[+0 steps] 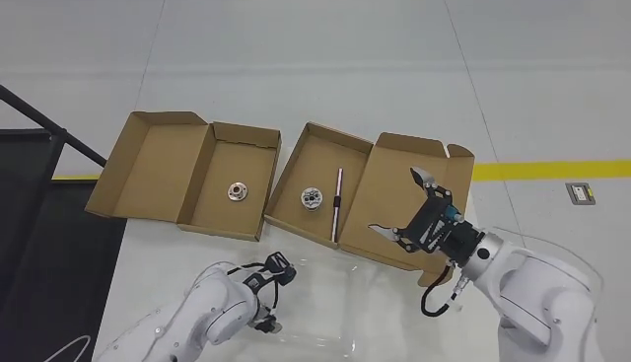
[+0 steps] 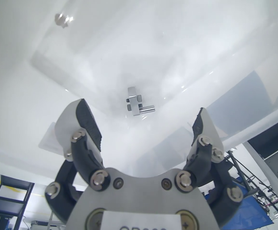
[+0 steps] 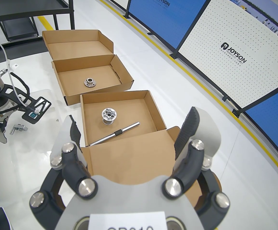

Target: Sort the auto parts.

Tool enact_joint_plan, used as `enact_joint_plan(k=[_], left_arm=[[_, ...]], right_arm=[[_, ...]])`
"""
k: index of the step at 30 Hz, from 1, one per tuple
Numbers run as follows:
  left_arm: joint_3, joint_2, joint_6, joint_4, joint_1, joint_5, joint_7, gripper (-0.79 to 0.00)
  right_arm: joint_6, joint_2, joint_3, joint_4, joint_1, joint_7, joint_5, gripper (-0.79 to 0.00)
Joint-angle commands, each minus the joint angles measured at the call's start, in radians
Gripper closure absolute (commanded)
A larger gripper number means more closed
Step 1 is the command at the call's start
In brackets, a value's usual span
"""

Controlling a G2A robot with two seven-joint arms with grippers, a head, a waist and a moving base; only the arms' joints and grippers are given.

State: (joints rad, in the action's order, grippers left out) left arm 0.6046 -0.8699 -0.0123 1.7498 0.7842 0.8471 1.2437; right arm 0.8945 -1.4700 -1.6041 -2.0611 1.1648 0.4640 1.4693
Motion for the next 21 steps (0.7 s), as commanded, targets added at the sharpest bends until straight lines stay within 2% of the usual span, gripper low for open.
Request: enact_joint_plan(k=[1,4,6,13,21], left_arm=[[-0.001,-0.004,-0.014,-0.005,0.003,0.015,0.007,-0.785],[-0.007,-0.011,-0.028,-0.014,0.006,0.039,0.021,-0.763],[-0.012,-0.017,-0.031,-0.021,0.005,0.055,0.030,-0.625],[-0.019,-0.038,-0.039,-0.042,0.003,0.077,0.035,-0.391],[-0.025,-0.060,-0.033,-0.075,-0.004,0.103,0.058,-0.379]], right_arm=[[0.000,0.000,0.000,0.000,0.000,0.000,0.000,-0.785],[0.000,0.000,0.000,0.000,0.000,0.000,0.000,-0.785],[0.000,0.000,0.000,0.000,0.000,0.000,0.000,-0.785],[0.000,0.000,0.000,0.000,0.000,0.000,0.000,-0.785],[0.000,0.000,0.000,0.000,0.000,0.000,0.000,-0.785]])
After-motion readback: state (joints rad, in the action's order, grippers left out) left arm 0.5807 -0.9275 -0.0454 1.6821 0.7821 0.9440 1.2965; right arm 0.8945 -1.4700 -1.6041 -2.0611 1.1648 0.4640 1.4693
